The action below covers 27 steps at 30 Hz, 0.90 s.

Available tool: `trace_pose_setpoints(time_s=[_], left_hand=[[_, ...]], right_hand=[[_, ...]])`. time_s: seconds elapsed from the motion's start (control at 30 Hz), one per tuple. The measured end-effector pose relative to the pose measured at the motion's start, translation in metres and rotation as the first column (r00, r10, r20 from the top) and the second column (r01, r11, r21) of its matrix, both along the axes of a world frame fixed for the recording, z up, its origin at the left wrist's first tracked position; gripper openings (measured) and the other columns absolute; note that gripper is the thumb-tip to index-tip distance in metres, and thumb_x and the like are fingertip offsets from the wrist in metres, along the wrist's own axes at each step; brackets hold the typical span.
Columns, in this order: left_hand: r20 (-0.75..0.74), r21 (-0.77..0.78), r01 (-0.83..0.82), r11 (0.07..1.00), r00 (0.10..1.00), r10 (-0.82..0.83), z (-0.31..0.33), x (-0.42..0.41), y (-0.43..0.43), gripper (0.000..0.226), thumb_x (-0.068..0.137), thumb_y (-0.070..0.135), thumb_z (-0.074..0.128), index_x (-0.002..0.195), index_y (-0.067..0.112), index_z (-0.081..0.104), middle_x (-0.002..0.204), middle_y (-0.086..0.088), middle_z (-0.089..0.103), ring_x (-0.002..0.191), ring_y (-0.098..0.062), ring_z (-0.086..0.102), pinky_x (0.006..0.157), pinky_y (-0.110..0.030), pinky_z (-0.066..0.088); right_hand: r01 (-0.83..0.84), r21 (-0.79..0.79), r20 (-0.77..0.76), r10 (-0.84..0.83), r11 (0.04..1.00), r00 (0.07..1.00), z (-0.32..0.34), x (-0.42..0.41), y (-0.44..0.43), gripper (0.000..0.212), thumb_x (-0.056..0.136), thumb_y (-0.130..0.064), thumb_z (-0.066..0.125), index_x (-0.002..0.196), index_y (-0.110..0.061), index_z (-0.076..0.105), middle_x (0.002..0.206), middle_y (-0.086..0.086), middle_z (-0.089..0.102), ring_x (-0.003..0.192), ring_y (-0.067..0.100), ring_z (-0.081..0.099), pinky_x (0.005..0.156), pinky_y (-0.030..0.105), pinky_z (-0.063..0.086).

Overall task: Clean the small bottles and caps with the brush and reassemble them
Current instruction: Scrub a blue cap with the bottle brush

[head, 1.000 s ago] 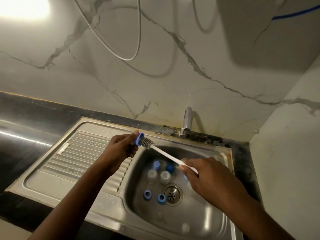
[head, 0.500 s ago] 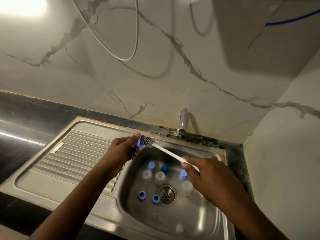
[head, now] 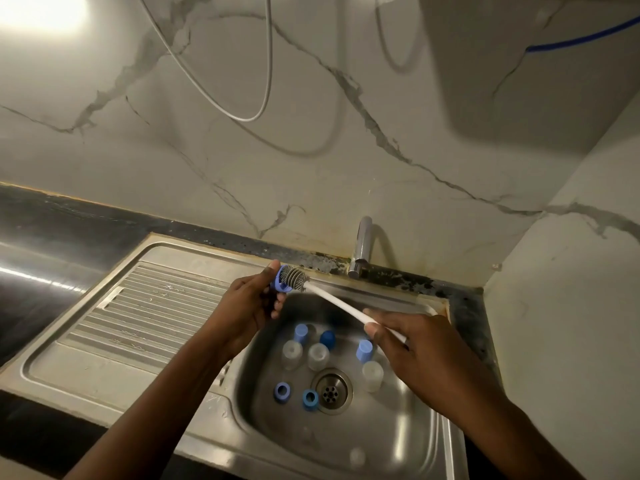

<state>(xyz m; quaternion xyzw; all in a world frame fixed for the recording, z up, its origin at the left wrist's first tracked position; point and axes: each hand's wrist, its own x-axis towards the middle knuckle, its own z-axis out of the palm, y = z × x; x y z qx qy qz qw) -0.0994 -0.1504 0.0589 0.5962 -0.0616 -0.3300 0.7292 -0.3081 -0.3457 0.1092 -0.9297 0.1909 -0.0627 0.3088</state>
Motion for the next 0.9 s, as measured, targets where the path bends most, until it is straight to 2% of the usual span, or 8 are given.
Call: trace_pose_setpoints(time_s=[0.13, 0.23, 0.3, 0.37, 0.47, 0.6, 0.8, 0.9], left_hand=[[0.040, 0.030, 0.008, 1.000, 0.999, -0.009, 0.004, 0.000, 0.001, 0.047, 0.101, 0.044, 0.058, 0.108, -0.001, 0.072, 0.075, -0.011, 0.063, 0.066, -0.016, 0.059, 0.065, -0.028, 0.049], [0.093, 0.067, -0.003, 0.998, 0.996, -0.003, 0.006, 0.002, 0.002, 0.043, 0.104, 0.040, 0.056, 0.104, 0.001, 0.073, 0.075, -0.010, 0.066, 0.066, -0.016, 0.060, 0.066, -0.028, 0.051], [0.102, 0.081, -0.022, 0.997, 0.995, 0.013, 0.007, 0.004, 0.002, 0.042, 0.103, 0.040, 0.058, 0.103, 0.001, 0.073, 0.075, -0.010, 0.067, 0.067, -0.017, 0.060, 0.068, -0.029, 0.050], [0.101, 0.079, -0.036, 0.996, 0.994, 0.028, 0.006, 0.006, 0.003, 0.043, 0.103, 0.041, 0.059, 0.103, 0.001, 0.073, 0.076, -0.011, 0.067, 0.068, -0.018, 0.059, 0.070, -0.032, 0.049], [0.077, 0.040, -0.036, 0.999, 0.997, 0.033, 0.003, 0.005, 0.005, 0.044, 0.102, 0.042, 0.059, 0.107, 0.000, 0.072, 0.079, -0.011, 0.068, 0.070, -0.018, 0.060, 0.068, -0.031, 0.050], [0.054, 0.020, -0.036, 0.999, 0.998, 0.035, 0.002, 0.004, 0.006, 0.051, 0.097, 0.047, 0.060, 0.115, 0.000, 0.072, 0.079, -0.011, 0.067, 0.071, -0.017, 0.061, 0.068, -0.029, 0.052], [0.086, -0.015, -0.012, 1.000, 0.996, 0.013, 0.006, 0.008, 0.010, 0.051, 0.097, 0.044, 0.059, 0.116, -0.001, 0.072, 0.080, -0.013, 0.066, 0.070, -0.018, 0.060, 0.070, -0.032, 0.050], [0.135, 0.007, -0.016, 1.000, 0.991, 0.015, 0.004, 0.012, 0.014, 0.047, 0.100, 0.042, 0.060, 0.113, -0.002, 0.073, 0.084, -0.015, 0.065, 0.072, -0.020, 0.059, 0.071, -0.033, 0.051]], right_hand=[[0.007, -0.132, -0.046, -0.013, 0.991, 0.999, 0.002, 0.000, 0.002, 0.041, 0.103, -0.058, 0.044, 0.138, -0.045, 0.061, 0.105, -0.015, 0.074, 0.087, -0.001, 0.066, 0.083, 0.021, 0.055], [-0.040, -0.158, -0.103, 0.024, 0.987, 0.994, 0.002, 0.000, 0.005, 0.034, 0.105, -0.054, 0.042, 0.125, -0.043, 0.068, 0.097, -0.016, 0.072, 0.080, -0.002, 0.062, 0.072, 0.016, 0.047], [-0.084, -0.109, -0.135, 0.069, 0.990, 0.988, 0.004, 0.000, 0.007, 0.028, 0.106, -0.051, 0.044, 0.112, -0.041, 0.070, 0.087, -0.014, 0.070, 0.073, -0.001, 0.063, 0.063, 0.014, 0.041], [-0.111, -0.031, -0.129, 0.106, 0.993, 0.986, 0.003, -0.001, 0.009, 0.024, 0.105, -0.051, 0.048, 0.102, -0.040, 0.070, 0.080, -0.011, 0.070, 0.073, 0.000, 0.065, 0.060, 0.021, 0.048], [-0.152, 0.081, -0.095, 0.160, 0.985, 0.983, 0.000, -0.001, 0.009, 0.024, 0.104, -0.050, 0.052, 0.102, -0.037, 0.072, 0.085, -0.008, 0.073, 0.078, 0.006, 0.068, 0.072, 0.028, 0.056], [-0.104, 0.167, -0.030, 0.111, 0.980, 0.993, 0.001, 0.002, 0.006, 0.024, 0.103, -0.047, 0.056, 0.086, -0.045, 0.073, 0.086, -0.013, 0.075, 0.080, 0.002, 0.070, 0.075, 0.022, 0.055], [0.015, 0.028, 0.003, -0.015, 0.999, 1.000, -0.004, 0.007, 0.006, 0.031, 0.102, -0.056, 0.051, 0.118, -0.041, 0.073, 0.094, -0.020, 0.073, 0.085, -0.005, 0.065, 0.078, 0.014, 0.048], [0.000, -0.040, -0.049, -0.002, 0.999, 0.999, -0.006, 0.006, 0.011, 0.034, 0.104, -0.057, 0.047, 0.119, -0.039, 0.071, 0.095, -0.016, 0.072, 0.082, -0.003, 0.064, 0.079, 0.017, 0.051]])
